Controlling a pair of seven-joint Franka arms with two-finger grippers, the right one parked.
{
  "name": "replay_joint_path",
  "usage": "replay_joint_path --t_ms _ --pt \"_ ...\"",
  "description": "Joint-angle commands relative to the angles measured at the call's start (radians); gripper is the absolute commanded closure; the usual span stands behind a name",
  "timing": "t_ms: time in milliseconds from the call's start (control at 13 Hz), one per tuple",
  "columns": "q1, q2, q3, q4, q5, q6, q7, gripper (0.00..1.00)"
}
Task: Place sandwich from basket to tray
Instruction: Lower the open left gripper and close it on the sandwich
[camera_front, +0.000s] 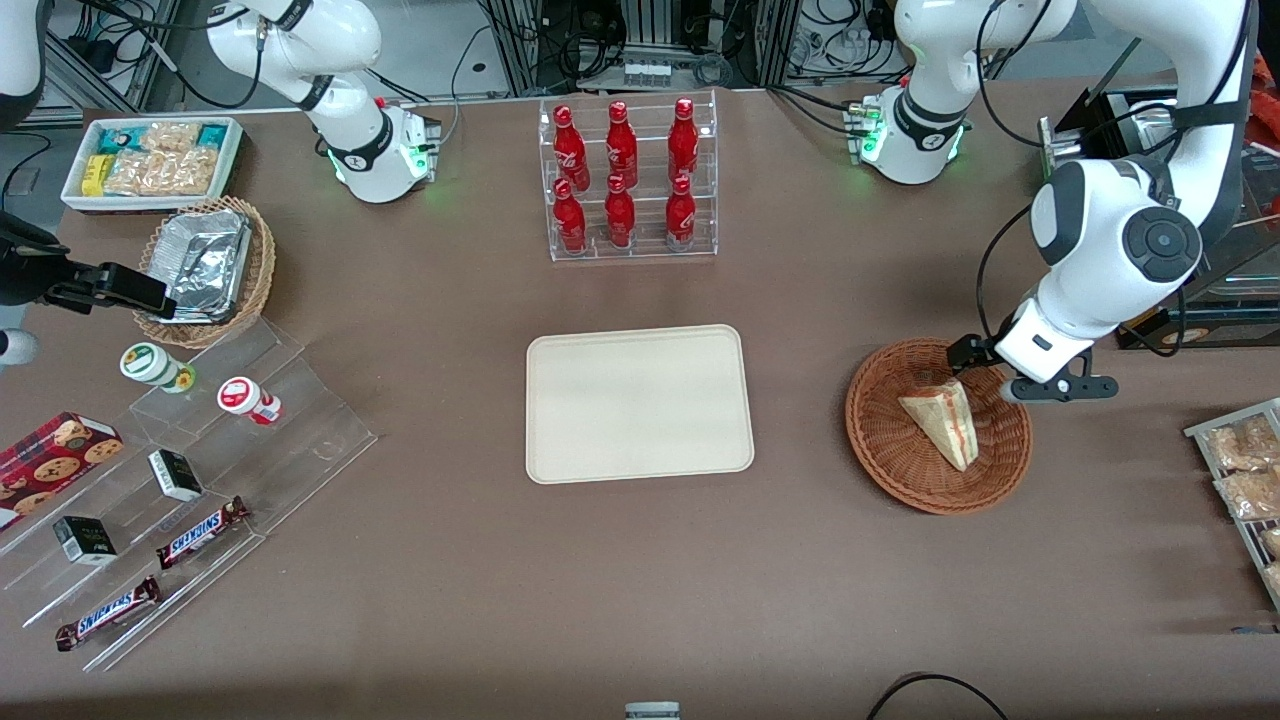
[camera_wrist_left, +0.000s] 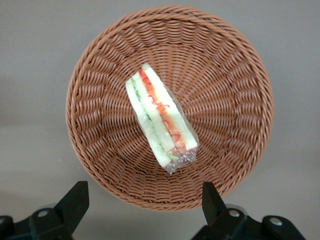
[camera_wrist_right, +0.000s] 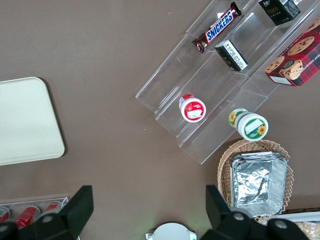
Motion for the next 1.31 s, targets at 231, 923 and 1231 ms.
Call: replay_joint_path --t_ms 231,923,1231 --pt "-0.009 0.078 -0.008 -0.001 -0.007 0.106 -0.432 0.00" --pt "-0.041 0.176 -0.014 0.017 -0.008 0.208 -0.558 0.00" --pt "-0.040 0.210 -0.011 0.017 -0.005 0.228 -0.555 0.00"
